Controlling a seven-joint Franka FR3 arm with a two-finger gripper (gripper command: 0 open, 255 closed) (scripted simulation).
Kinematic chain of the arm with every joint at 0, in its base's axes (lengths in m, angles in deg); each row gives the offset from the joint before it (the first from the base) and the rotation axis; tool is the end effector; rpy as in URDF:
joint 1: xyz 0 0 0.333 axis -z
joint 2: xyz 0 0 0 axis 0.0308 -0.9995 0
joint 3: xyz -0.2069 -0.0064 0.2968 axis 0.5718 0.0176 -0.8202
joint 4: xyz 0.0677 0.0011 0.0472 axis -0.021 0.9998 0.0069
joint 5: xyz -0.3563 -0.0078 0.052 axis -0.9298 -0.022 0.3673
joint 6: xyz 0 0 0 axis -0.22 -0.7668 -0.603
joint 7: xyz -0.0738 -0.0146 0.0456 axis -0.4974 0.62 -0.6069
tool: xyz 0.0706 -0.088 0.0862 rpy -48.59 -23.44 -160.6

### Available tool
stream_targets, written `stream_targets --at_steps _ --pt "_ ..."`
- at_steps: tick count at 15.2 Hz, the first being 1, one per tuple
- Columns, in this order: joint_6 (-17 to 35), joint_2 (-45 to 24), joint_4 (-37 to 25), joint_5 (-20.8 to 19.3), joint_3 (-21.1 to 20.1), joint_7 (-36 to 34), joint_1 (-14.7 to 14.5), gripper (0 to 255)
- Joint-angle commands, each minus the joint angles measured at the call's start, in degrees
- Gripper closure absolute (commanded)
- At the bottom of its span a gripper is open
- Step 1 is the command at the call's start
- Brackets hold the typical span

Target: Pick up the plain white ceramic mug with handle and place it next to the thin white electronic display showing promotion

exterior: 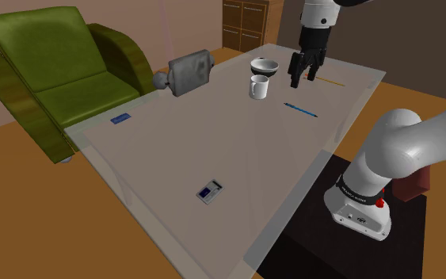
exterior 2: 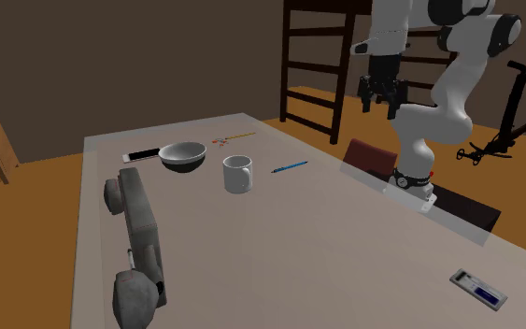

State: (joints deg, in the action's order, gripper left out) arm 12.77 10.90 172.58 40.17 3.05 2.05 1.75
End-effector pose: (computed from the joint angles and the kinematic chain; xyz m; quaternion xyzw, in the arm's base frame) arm 0.2315 -0.0205 0.5595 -0.9945 0.0964 0.0324 0.0232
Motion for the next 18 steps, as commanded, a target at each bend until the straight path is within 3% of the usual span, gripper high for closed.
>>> stream_targets --at_steps 1,10,18 --pt "0.00 0.00 0.00 0.00 0.00 0.00 0.00 0" --pt "10.09 -16.42 -5.70 -3.83 7.72 8.01 1.99 0" --pt "16.28 -33.11 -15.53 -3.03 13.72 15.54 2.99 0"
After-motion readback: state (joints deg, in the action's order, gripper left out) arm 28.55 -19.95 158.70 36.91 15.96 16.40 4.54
